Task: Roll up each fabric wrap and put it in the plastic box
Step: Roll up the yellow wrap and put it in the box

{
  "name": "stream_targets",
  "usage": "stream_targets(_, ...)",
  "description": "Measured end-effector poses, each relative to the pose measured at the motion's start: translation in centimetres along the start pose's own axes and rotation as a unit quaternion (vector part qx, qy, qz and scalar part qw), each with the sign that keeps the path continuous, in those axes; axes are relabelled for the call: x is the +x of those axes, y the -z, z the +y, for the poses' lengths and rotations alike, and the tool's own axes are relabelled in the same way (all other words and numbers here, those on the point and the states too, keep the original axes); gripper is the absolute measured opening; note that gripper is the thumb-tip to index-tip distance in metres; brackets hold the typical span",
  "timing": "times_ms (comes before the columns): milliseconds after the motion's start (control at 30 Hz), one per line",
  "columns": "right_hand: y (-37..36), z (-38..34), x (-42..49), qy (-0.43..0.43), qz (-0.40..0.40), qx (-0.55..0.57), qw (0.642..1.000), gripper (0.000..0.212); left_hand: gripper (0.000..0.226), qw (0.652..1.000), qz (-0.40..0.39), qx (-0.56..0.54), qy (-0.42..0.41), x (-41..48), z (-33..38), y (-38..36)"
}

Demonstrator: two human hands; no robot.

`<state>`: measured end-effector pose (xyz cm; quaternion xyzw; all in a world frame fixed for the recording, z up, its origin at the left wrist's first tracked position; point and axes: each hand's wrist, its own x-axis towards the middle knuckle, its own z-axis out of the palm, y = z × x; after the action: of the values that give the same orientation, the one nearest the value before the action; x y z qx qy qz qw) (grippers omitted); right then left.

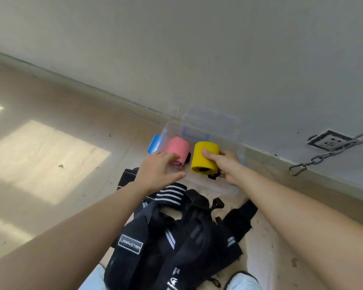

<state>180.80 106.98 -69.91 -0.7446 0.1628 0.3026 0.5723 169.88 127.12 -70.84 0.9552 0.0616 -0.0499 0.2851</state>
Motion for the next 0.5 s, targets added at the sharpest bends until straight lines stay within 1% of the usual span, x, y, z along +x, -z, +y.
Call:
stream_targets(100,-1.1,1.3,2.1,-0.013,0.025,-0.018,0.999,0.084,0.056,0.998,0.004,0.04,-0.04,0.0,-0.9,-1.4)
stream_targets(167,-1.7,2.0,3.6,-0.018,0.046,-0.019,0.999,0.092,0.047,0.999,0.007,0.025,-0.041,0.1,-1.1,-1.8)
stream_targets(200,-2.0,2.3,4.4,-0.021,0.064,-0.024,0.997,0.091,0.045,0.999,0.012,0.014,-0.04,0.1,-1.3,-2.1)
stream_targets(267,-2.5,2.7,5.5,-0.025,0.094,-0.038,0.994,0.08,0.042,0.999,0.025,0.003,-0.046,0.0,-1.6,-2.4)
stream_targets(367,-2.6,3.4,6.9,-0.026,0.076,-0.042,0.996,0.058,0.036,0.997,0.038,-0.004,-0.06,0.0,-1.7,-2.7)
stream_targets(500,-2.1,4.0,7.2,-0.023,0.077,-0.06,0.995,0.05,0.051,0.996,0.048,-0.018,-0.067,-0.1,-1.9,-3.1)
